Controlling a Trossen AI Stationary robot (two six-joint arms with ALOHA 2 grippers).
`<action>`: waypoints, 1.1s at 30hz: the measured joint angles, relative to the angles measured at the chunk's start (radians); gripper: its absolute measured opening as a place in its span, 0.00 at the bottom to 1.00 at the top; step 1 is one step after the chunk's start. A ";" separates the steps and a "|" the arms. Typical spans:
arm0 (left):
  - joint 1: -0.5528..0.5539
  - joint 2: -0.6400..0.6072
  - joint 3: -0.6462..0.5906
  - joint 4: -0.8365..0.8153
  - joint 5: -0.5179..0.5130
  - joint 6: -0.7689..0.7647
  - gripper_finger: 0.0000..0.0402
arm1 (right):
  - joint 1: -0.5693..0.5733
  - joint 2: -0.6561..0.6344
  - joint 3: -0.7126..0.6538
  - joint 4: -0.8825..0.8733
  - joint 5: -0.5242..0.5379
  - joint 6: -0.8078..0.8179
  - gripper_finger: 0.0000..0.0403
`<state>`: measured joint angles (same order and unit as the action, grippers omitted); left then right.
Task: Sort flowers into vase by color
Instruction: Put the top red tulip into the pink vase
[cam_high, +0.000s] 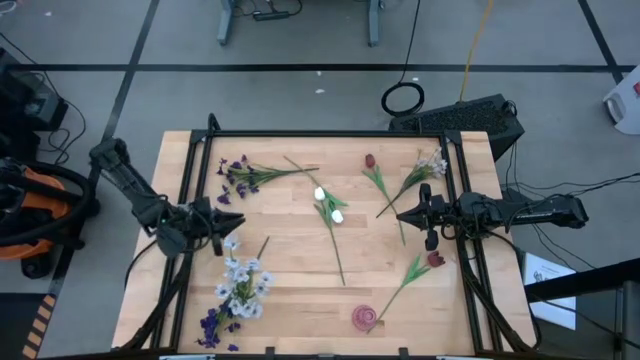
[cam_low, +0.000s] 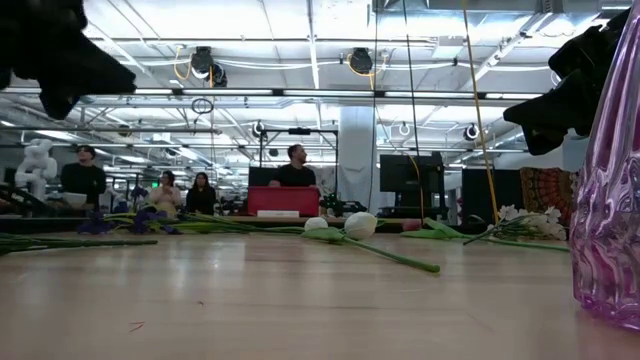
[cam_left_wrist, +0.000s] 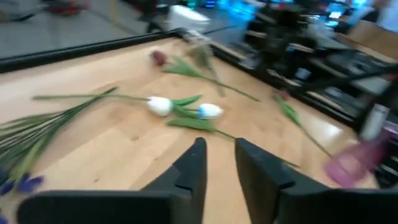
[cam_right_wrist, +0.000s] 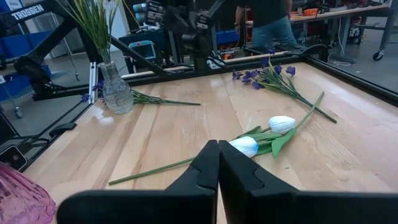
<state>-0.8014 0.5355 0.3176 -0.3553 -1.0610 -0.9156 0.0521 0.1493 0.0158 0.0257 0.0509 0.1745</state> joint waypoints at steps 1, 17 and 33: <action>0.028 0.017 0.000 0.002 0.013 -0.025 0.13 | 0.000 0.000 0.000 0.000 0.000 0.000 0.00; 0.277 0.377 0.000 0.063 0.373 -0.457 0.01 | 0.000 0.000 0.000 0.004 0.000 0.001 0.00; 0.531 0.483 0.000 0.087 0.765 -0.326 0.00 | 0.003 0.183 0.146 0.064 0.212 0.033 0.00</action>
<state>-0.2706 1.0187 0.3175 -0.2685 -0.2961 -1.2420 0.0547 0.3324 0.1615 0.0901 0.2627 0.2071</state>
